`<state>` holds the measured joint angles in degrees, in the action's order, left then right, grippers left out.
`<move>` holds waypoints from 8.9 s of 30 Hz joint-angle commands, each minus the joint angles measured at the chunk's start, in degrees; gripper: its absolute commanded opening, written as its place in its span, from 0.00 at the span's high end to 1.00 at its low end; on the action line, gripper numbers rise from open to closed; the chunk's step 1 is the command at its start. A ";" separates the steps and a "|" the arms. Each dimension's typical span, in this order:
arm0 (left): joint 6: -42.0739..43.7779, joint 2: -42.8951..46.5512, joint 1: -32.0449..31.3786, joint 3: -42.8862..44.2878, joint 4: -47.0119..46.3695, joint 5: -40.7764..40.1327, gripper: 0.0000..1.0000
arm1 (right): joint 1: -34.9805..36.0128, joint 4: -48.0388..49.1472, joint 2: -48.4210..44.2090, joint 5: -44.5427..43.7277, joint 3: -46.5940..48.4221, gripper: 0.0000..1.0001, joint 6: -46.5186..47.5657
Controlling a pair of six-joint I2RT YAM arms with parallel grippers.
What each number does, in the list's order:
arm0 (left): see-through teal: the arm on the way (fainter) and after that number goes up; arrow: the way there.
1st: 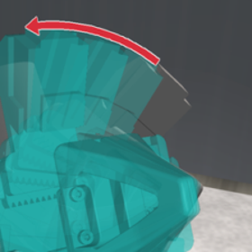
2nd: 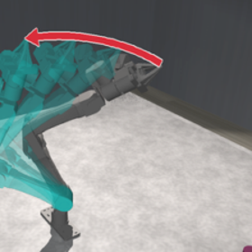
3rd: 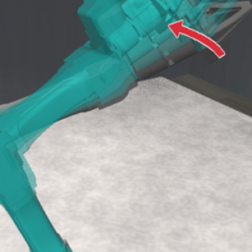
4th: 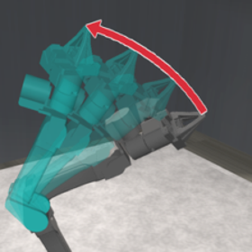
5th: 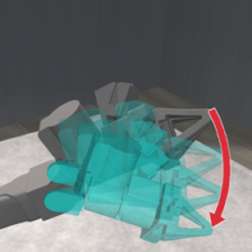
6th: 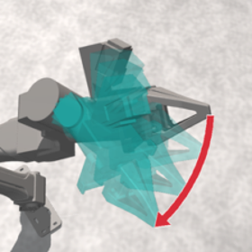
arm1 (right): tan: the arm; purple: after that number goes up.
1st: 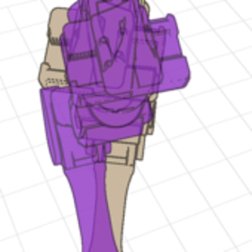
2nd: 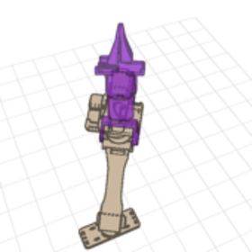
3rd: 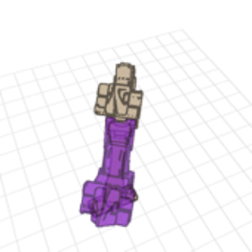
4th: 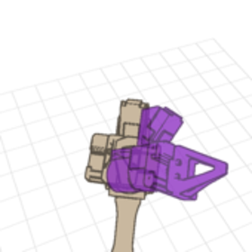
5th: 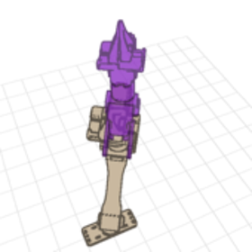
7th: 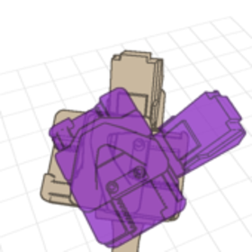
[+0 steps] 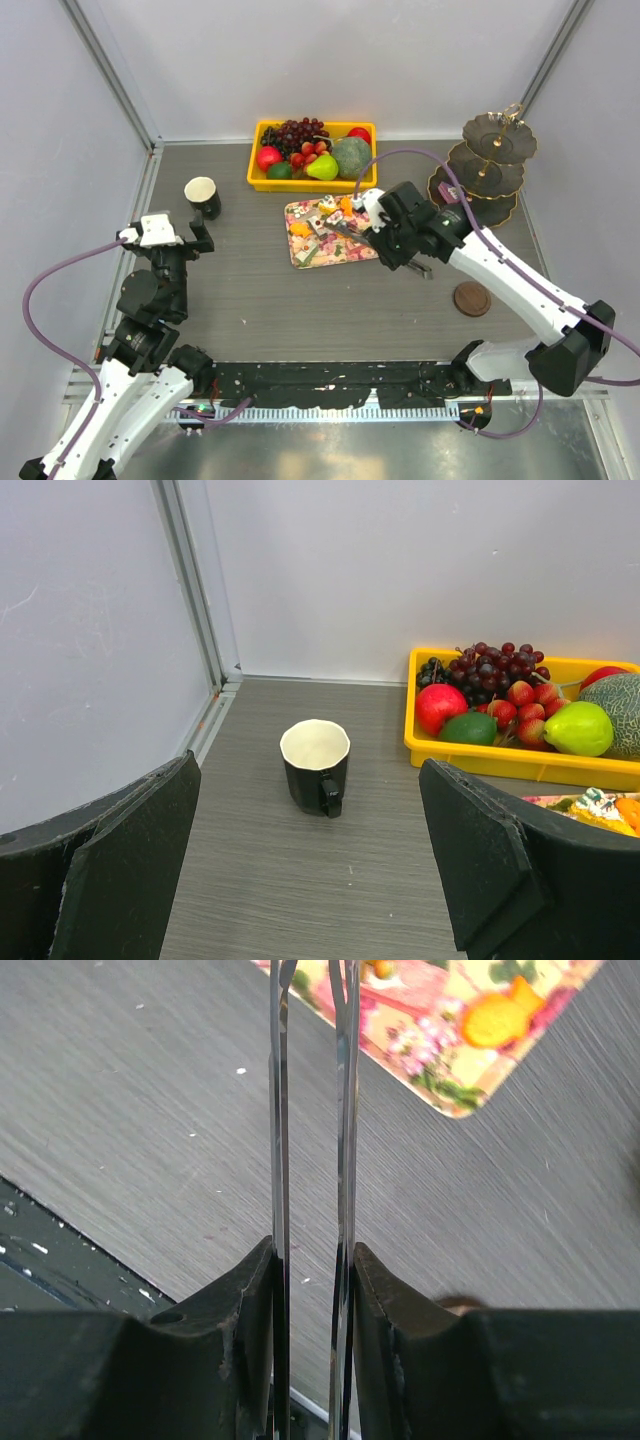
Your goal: Serve the afternoon tea
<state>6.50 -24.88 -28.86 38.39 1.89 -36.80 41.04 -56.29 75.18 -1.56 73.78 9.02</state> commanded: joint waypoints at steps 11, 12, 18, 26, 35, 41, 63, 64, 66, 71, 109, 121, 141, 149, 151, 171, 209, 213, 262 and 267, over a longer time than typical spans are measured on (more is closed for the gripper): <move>0.35 0.98 0.21 -0.25 -3.65 0.15 0.01 | -21.85 -5.58 -1.70 -12.41 0.32 0.84 -10.42; 0.35 1.15 0.21 -0.33 -3.82 0.15 0.01 | -23.01 -4.97 -1.53 -13.54 0.05 0.84 -11.03; 0.53 2.03 0.30 -0.60 -4.53 -0.21 0.01 | -29.69 -1.99 0.93 -16.53 -0.91 0.84 -12.26; 1.41 3.70 -0.05 -1.48 -5.93 -1.08 0.01 | -34.79 1.27 6.03 -18.83 -2.06 0.85 -12.88; 2.55 4.84 -0.84 -2.18 -7.16 -1.87 0.01 | -37.96 5.31 12.36 -22.60 -1.45 0.86 -13.50; 3.25 5.37 -1.28 -2.71 -7.96 -2.05 0.01 | -38.75 8.21 15.43 -23.75 -0.74 0.86 -13.68; 3.87 5.20 -1.28 -2.71 -8.22 -2.32 0.01 | -39.54 9.45 15.01 -21.29 -1.27 0.54 -14.20; 3.87 5.20 -1.28 -2.80 -8.31 -2.32 0.01 | -39.54 9.27 14.74 -21.29 -1.36 0.53 -14.20; 4.04 5.02 -1.37 -2.80 -8.22 -2.32 0.01 | -39.46 9.01 13.95 -21.03 -1.53 0.50 -14.20; 4.31 4.67 -1.28 -2.80 -8.22 -2.67 0.01 | -39.54 7.08 11.93 -20.32 -2.32 0.50 -15.08; 5.27 2.74 -1.28 -2.53 -7.87 -2.93 0.01 | -4.12 9.36 21.76 -8.28 13.32 0.53 -7.35; 5.80 1.42 -1.28 -2.44 -7.96 -3.11 0.01 | -4.12 10.24 30.90 -9.07 18.68 0.49 -4.27; 6.07 0.89 -1.20 -2.62 -8.13 -3.19 0.01 | -4.12 9.80 32.66 -5.73 18.95 0.47 -2.51; 6.24 0.89 -1.20 -2.62 -8.13 -3.19 0.01 | -4.12 8.39 35.39 -8.63 20.26 0.47 -1.90; 6.33 0.80 -1.28 -2.71 -8.13 -3.11 0.01 | -4.12 8.39 35.74 -8.72 20.35 0.47 -1.81; 6.33 2.38 -1.20 -2.71 -8.31 -3.37 0.01 | -6.32 -0.39 14.04 -9.60 12.20 0.68 -6.37; 6.68 7.31 -2.95 -3.85 -10.33 -3.63 0.01 | -52.36 2.57 1.55 -11.28 -3.47 0.72 -16.49; 6.94 7.13 -3.13 -4.03 -10.50 -3.72 0.01 | -54.21 8.39 5.24 -7.76 -2.77 0.72 -14.65; 7.82 5.90 -3.13 -4.55 -11.21 -2.40 0.01 | -59.41 32.92 1.65 -1.96 -20.33 0.52 -14.63; 7.65 6.25 -3.04 -4.64 -11.21 -2.40 0.01 | -59.40 30.90 -6.42 -1.69 -25.34 0.58 -19.47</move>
<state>14.20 -19.33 -31.81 33.56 -6.63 -39.42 -18.17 -24.43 75.37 -2.70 50.70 -5.06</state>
